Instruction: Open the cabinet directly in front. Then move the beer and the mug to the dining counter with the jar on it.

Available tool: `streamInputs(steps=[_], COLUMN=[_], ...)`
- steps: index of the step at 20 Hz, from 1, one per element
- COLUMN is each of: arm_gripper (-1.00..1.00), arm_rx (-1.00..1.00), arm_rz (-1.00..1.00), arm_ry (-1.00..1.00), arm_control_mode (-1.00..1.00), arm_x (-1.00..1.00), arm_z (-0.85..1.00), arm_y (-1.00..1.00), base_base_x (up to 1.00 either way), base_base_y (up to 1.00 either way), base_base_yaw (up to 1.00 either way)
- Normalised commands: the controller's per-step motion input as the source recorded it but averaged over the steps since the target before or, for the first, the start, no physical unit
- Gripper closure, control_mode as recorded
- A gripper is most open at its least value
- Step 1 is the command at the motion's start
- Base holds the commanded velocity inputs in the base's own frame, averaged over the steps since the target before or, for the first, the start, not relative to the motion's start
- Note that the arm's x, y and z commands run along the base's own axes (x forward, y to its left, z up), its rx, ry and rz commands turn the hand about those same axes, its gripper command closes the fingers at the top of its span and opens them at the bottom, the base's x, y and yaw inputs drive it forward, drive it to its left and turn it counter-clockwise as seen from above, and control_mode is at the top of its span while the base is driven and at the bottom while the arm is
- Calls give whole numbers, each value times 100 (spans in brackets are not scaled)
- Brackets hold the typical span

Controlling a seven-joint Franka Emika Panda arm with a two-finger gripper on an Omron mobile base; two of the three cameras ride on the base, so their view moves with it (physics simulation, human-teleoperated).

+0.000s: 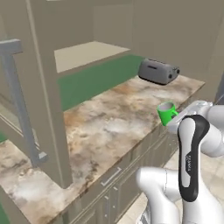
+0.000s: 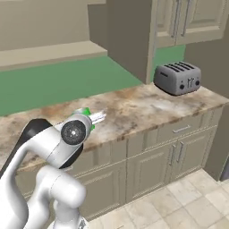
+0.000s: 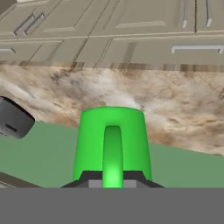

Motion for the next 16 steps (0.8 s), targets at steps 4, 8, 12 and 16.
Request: streamInputs(steps=[4, 8, 12, 16], arm_gripper=[100, 100, 100, 100], arm_rx=[0, 0, 0, 0], arm_rz=[0, 0, 0, 0], arm_ry=[0, 0, 0, 0], arm_control_mode=[100, 100, 100, 100], arm_x=[0, 0, 0, 0], arm_z=[0, 0, 0, 0], arm_y=[0, 0, 0, 0], base_base_x=[-17, -19, -14, -12], base_base_y=[0, 0, 0, 0], base_base_yaw=[-56, -56, -57, -57])
